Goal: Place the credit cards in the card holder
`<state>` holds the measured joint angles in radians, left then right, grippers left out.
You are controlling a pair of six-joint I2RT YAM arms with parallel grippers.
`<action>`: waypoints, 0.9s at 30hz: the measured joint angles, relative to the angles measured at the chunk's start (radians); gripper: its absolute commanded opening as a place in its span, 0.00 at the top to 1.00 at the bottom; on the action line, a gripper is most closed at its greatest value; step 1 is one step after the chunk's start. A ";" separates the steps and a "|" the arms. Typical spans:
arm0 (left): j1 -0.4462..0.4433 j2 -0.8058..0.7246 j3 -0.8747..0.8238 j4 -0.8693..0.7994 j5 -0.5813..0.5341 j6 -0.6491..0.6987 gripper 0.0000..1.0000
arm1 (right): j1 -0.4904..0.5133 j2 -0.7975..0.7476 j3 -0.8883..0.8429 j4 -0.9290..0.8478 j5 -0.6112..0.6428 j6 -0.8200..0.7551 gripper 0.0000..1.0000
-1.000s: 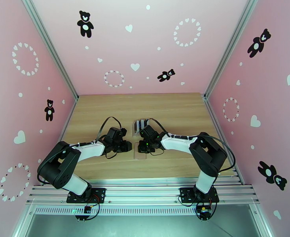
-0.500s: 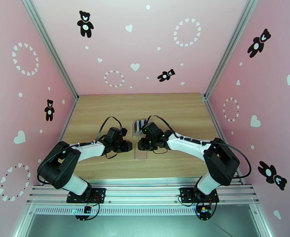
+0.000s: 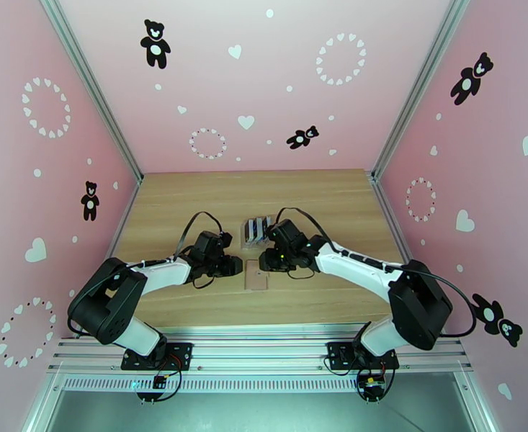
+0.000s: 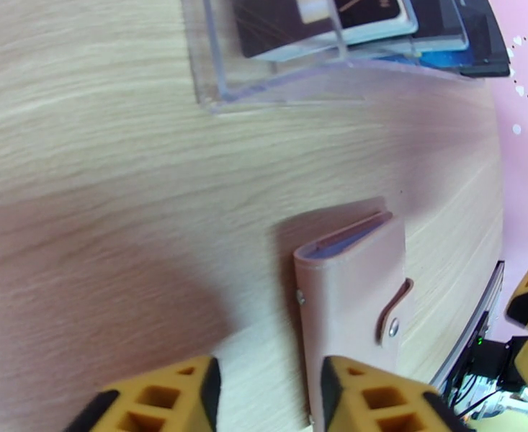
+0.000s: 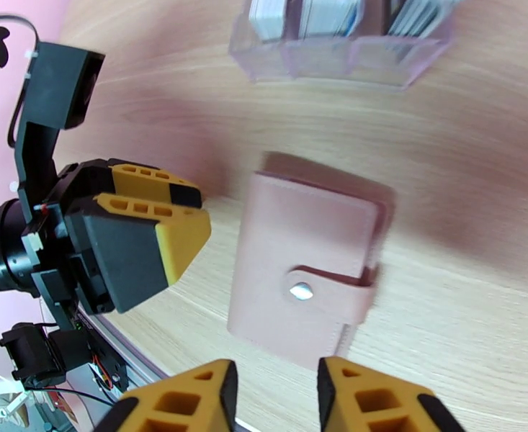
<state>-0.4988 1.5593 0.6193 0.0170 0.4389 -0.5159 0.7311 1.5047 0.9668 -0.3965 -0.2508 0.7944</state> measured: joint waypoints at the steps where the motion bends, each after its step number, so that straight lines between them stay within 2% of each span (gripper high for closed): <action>1: 0.000 0.000 0.000 0.000 0.000 0.000 0.40 | -0.014 -0.011 -0.004 -0.009 0.002 -0.010 0.56; 5: 0.000 -0.017 -0.002 -0.002 -0.002 0.000 0.38 | -0.093 -0.074 -0.019 -0.049 0.002 -0.053 0.46; 10: 0.000 -0.090 -0.010 -0.011 -0.040 0.019 0.18 | -0.216 -0.182 -0.025 -0.101 0.005 -0.121 0.23; 12: 0.000 -0.127 -0.016 -0.018 -0.061 0.025 0.09 | -0.267 -0.225 -0.029 -0.114 0.008 -0.144 0.17; 16: 0.000 -0.196 -0.028 -0.033 -0.105 0.038 0.02 | -0.384 -0.296 -0.035 -0.148 0.018 -0.178 0.13; 27: 0.013 -0.338 -0.023 -0.131 -0.188 0.045 0.02 | -0.570 -0.475 -0.058 -0.184 0.080 -0.235 0.09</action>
<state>-0.4854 1.2213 0.5961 -0.1143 0.2504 -0.4713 0.1608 1.0302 0.9085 -0.5804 -0.1703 0.5598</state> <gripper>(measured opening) 0.980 0.908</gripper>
